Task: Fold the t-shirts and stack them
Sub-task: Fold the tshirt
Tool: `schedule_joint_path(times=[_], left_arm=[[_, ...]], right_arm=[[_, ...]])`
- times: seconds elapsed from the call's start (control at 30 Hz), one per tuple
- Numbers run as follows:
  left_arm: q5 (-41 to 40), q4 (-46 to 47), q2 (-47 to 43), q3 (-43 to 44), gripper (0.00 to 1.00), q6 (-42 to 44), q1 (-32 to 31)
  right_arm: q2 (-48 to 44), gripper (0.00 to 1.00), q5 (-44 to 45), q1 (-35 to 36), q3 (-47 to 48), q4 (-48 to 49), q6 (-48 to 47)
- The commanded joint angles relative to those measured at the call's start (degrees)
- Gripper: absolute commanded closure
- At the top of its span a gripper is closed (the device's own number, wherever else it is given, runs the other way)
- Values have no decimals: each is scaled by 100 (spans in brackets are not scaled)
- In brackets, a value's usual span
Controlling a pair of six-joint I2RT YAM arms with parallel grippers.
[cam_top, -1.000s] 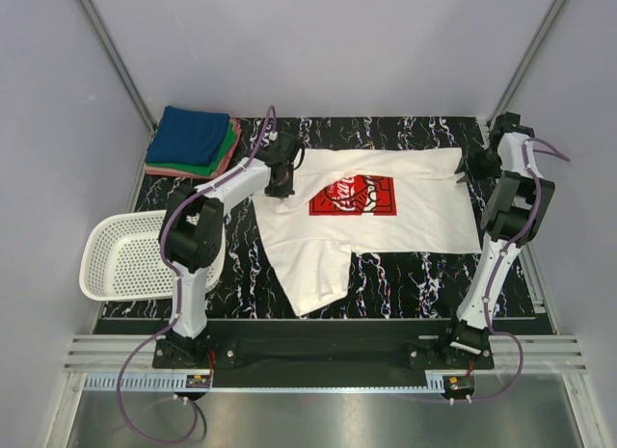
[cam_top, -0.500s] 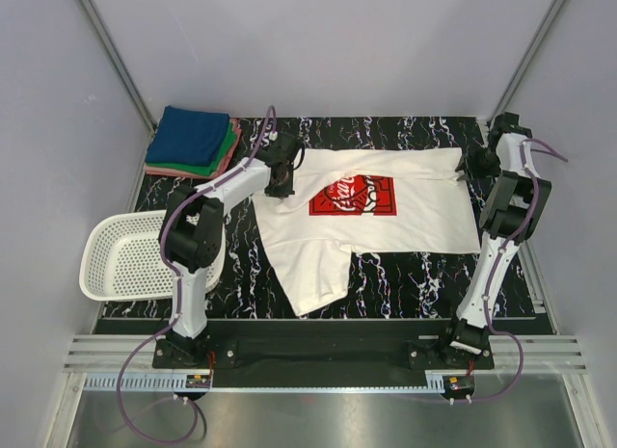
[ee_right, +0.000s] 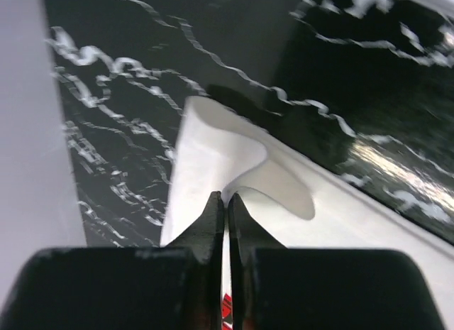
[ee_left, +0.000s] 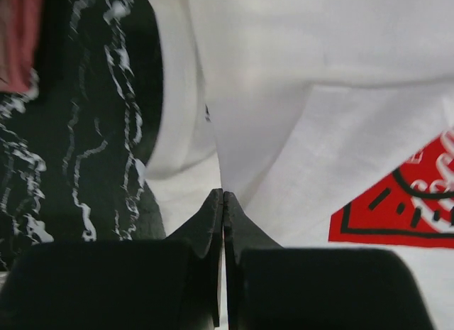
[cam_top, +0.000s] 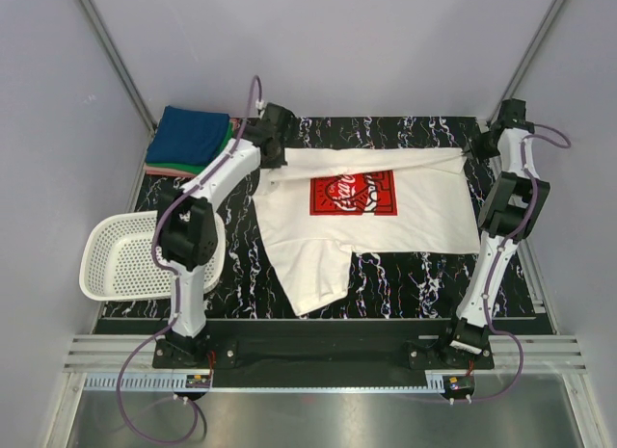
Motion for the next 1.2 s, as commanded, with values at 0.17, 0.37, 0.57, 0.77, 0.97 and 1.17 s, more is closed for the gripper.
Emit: schedule_joint_path(times=[0.17, 0.37, 0.57, 0.77, 0.97, 1.17], left_arm=[[-294, -323, -354, 1194, 100, 130, 776], [-327, -278, -354, 1263, 100, 367, 829], [256, 450, -416, 1571, 100, 420, 1066], [1649, 846, -600, 766, 70, 841, 654], [1648, 512, 75, 895, 58, 833, 381], [1877, 828, 489, 807, 57, 851, 381]], right_arm=[[-609, 100, -339, 0, 141, 1658, -1626], [-565, 100, -998, -9, 288, 2063, -1944], [-785, 100, -1711, 0, 35, 3074, -1874], [-1065, 100, -1974, 0, -868, 3318, -1726], [-1496, 100, -2238, 9, -1932, 3899, -1628], [-1576, 100, -2387, 9, -2083, 3874, -1778]])
